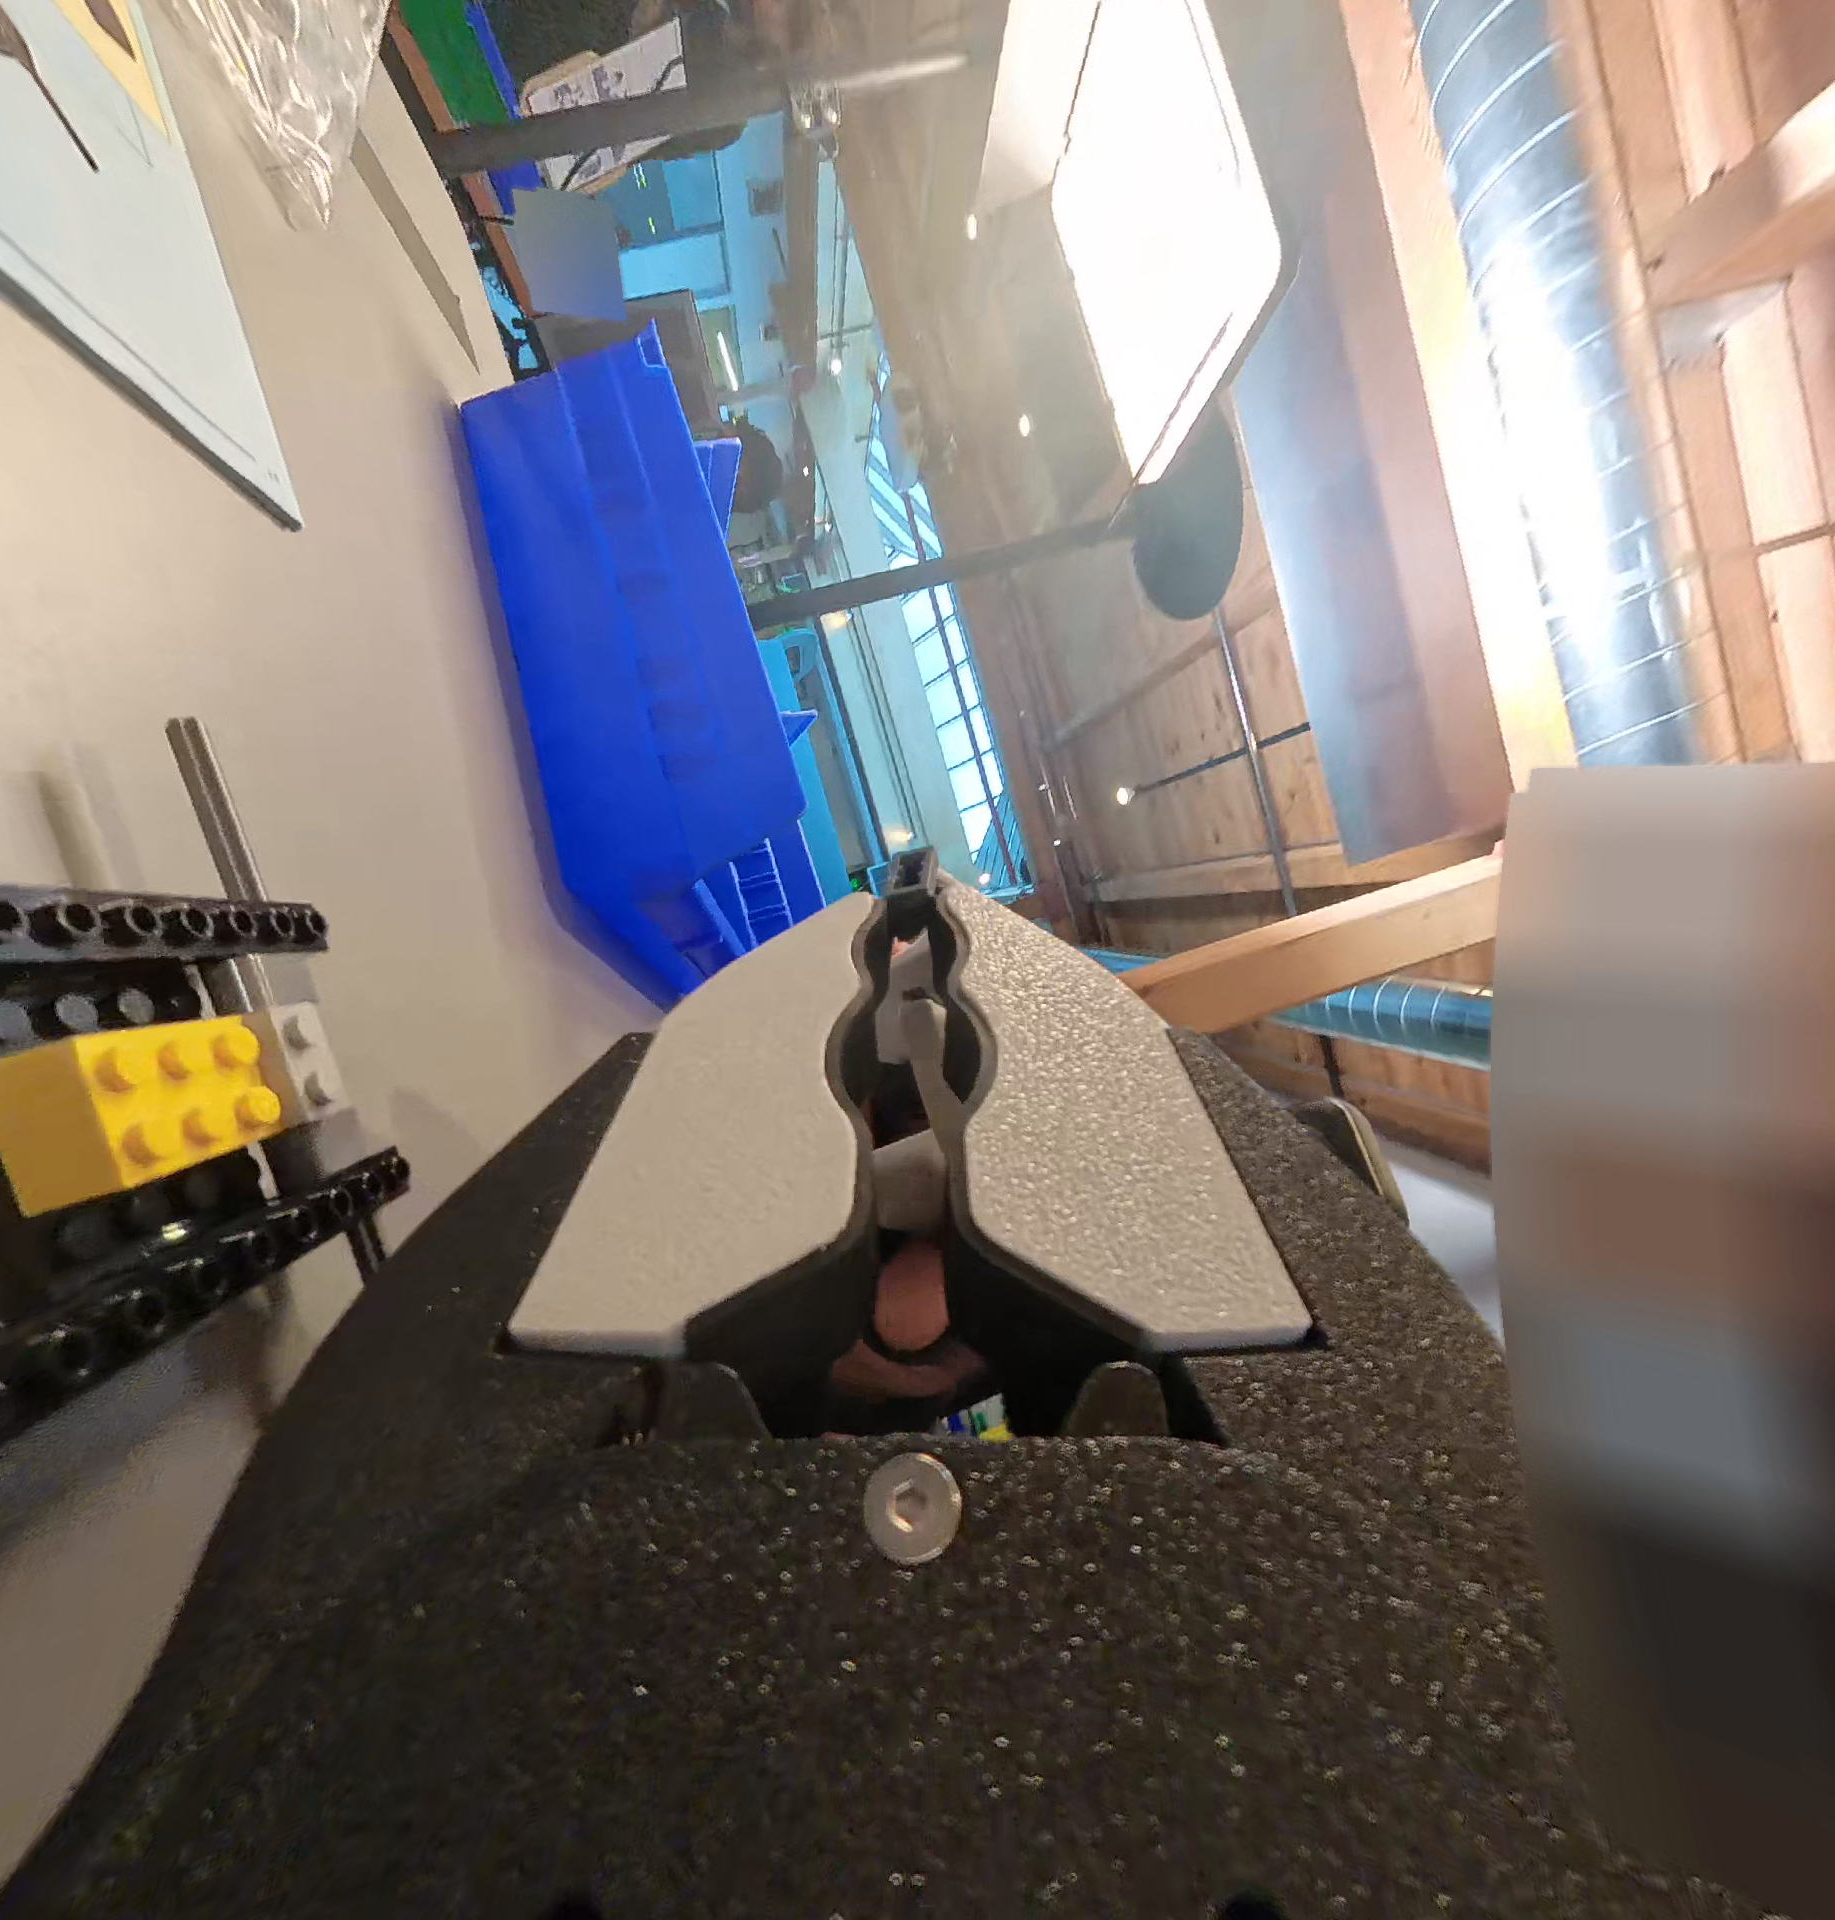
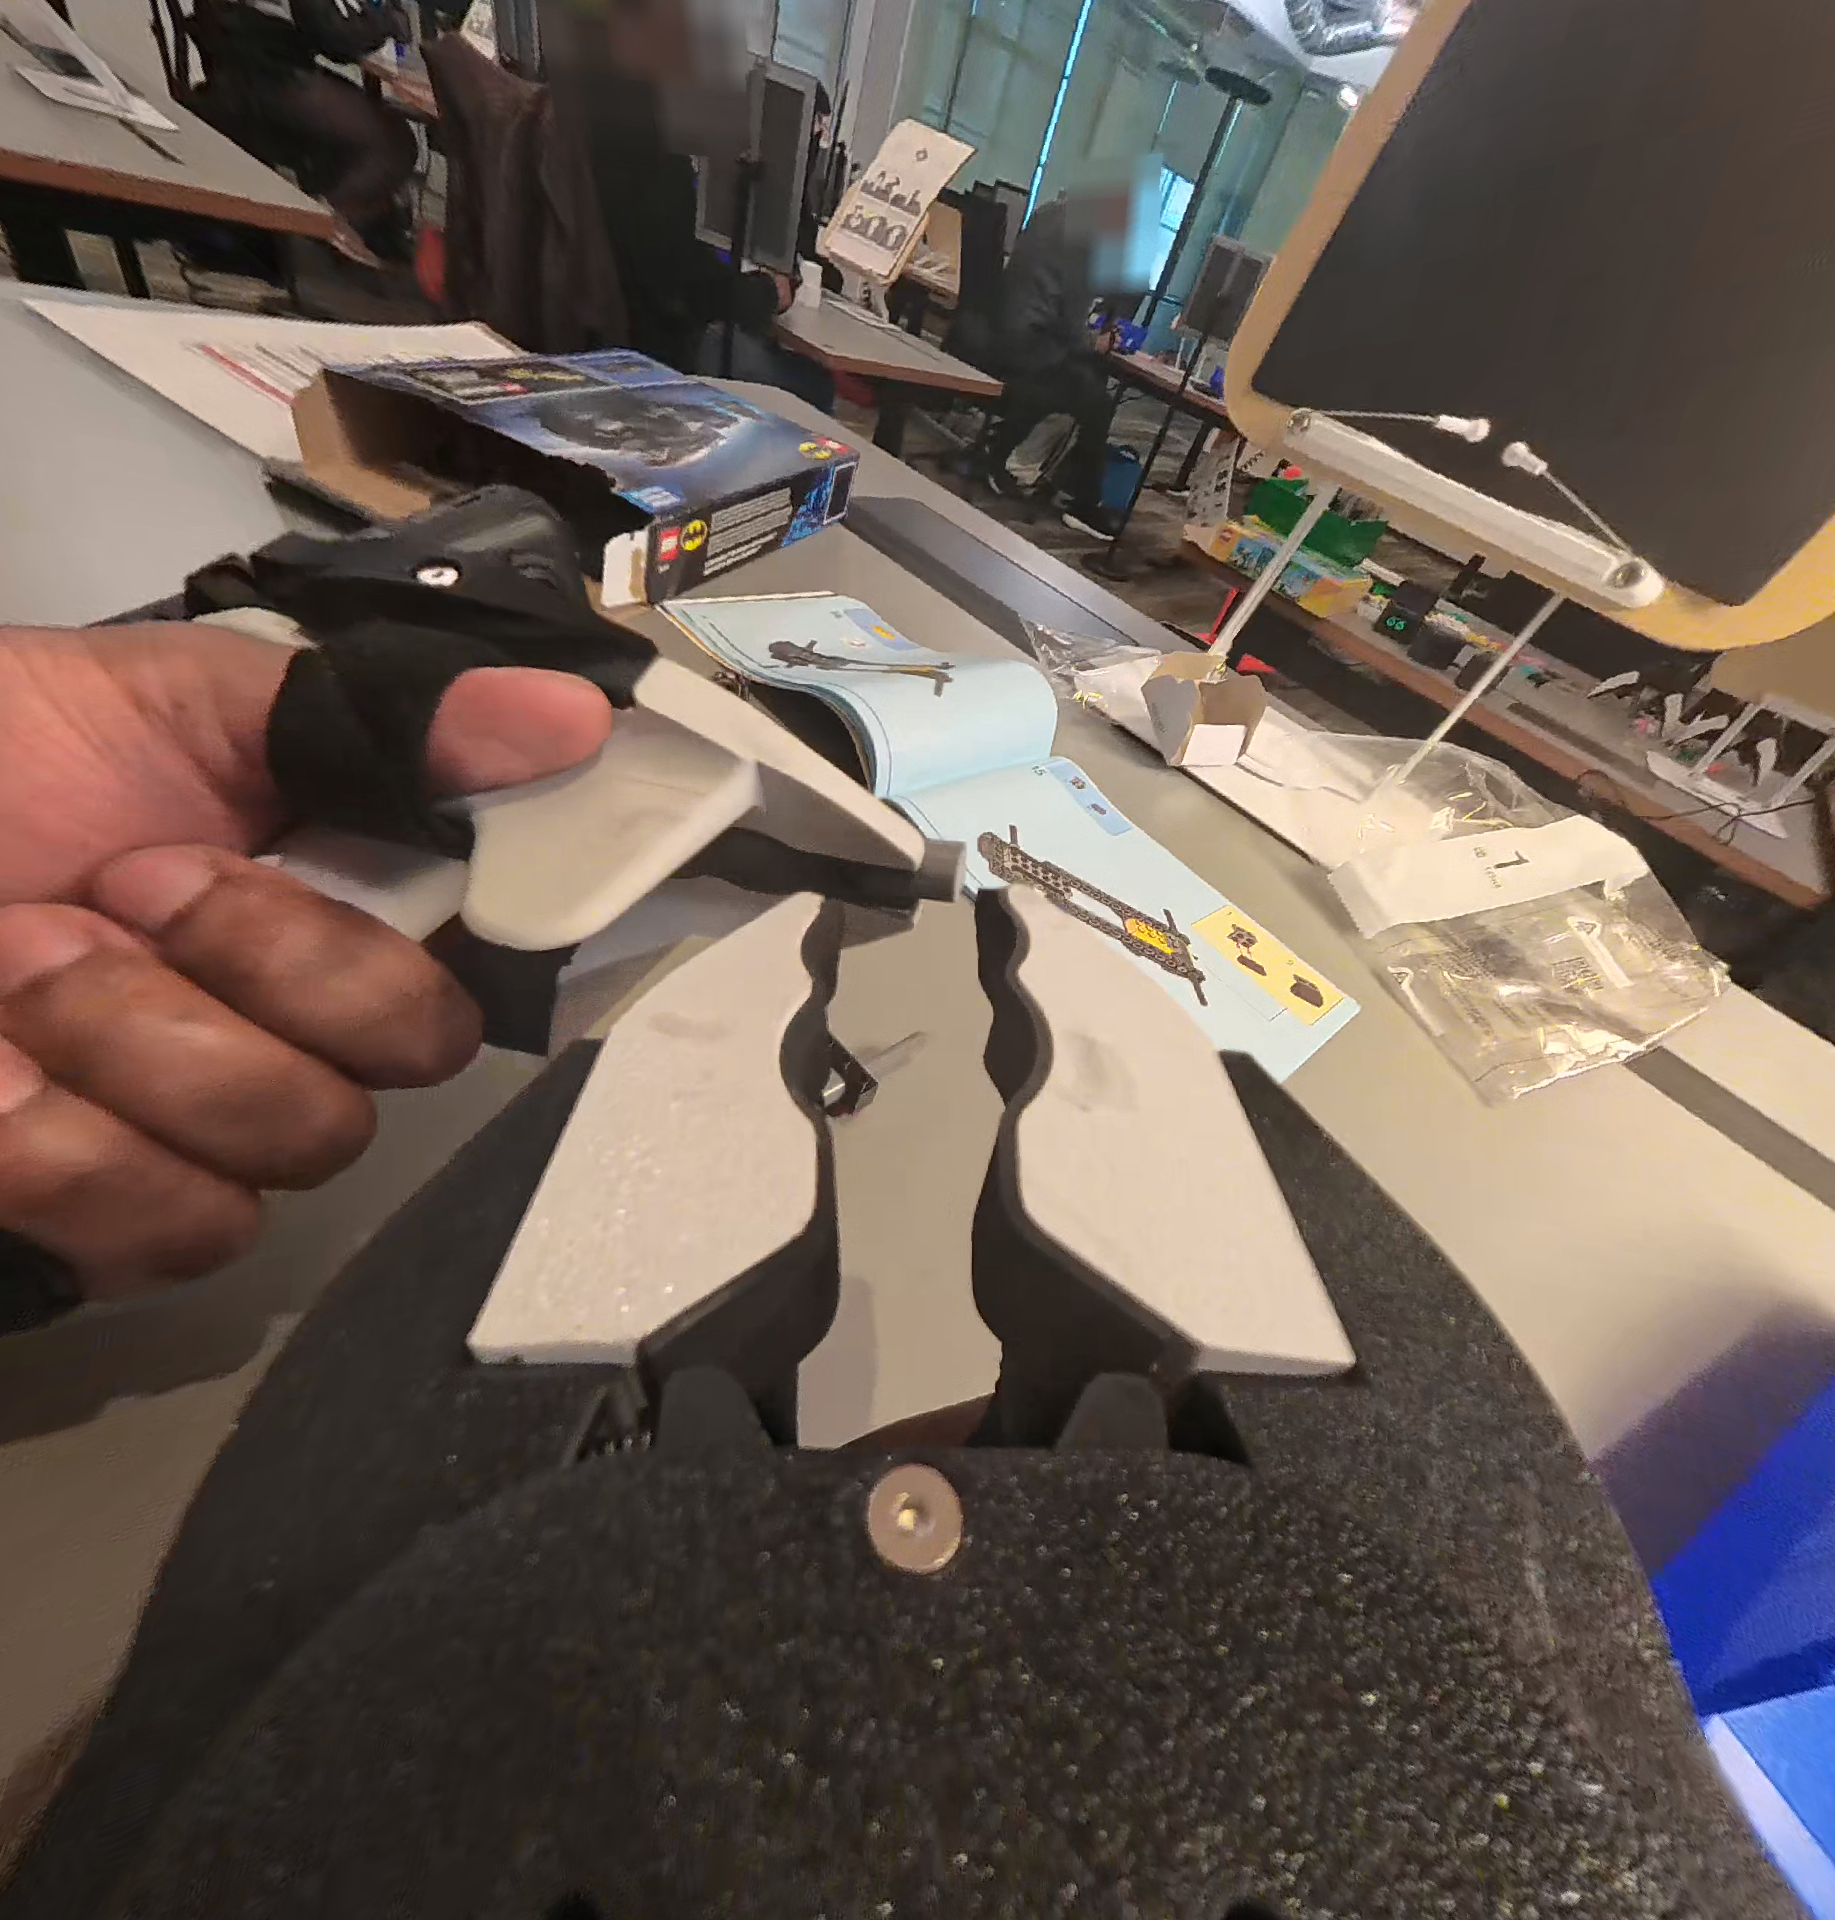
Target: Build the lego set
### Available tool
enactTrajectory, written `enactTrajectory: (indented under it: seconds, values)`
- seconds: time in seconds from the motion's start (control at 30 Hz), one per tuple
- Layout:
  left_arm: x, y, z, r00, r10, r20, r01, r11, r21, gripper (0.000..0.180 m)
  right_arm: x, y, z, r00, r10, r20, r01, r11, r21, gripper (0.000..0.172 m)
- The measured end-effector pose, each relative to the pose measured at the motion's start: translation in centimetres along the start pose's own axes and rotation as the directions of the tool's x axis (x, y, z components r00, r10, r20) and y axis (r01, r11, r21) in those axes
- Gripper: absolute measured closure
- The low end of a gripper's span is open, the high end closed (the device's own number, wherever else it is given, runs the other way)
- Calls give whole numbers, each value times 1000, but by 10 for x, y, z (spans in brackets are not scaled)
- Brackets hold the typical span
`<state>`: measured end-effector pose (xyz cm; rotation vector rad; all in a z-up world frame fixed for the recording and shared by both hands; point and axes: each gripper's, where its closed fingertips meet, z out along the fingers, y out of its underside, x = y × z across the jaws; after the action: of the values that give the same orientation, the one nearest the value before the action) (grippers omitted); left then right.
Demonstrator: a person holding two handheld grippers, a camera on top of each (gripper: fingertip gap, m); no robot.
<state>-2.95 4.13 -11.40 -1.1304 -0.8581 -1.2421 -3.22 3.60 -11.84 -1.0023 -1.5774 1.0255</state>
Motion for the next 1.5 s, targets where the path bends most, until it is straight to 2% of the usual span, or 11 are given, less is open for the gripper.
enactTrajectory:
  seconds: [0.17,0.4,0.53,0.77,1.0,1.17,1.43,1.5]
  values:
    - [-2,6,2,1000,-21,7,21,1000,12,173,-1,4,2,999,-37,-23,36,999,-18,146]
    - [-7,11,1,999,-19,30,19,1000,-5,174,-5,9,1,998,-49,41,51,998,-38,149]
    - [-8,17,0,999,10,42,-8,998,-57,173,-6,11,-3,989,-73,128,78,996,-36,151]
    - [-10,37,-3,995,93,42,-80,967,-241,173,-11,15,-18,932,-23,362,39,998,-39,156]
    - [-11,49,-6,994,102,25,-87,933,-348,173,-18,19,-27,878,-60,475,85,996,-32,153]
    - [-5,54,-7,996,81,-26,-85,910,-405,172,-25,16,-35,824,-31,566,48,999,-16,156]
    - [-5,50,-7,996,81,-27,-85,906,-414,172,-27,16,-35,819,-53,571,66,998,-3,156]
    - [-5,45,-6,997,74,-23,-77,924,-375,173,-24,15,-32,843,-82,532,89,996,13,156]
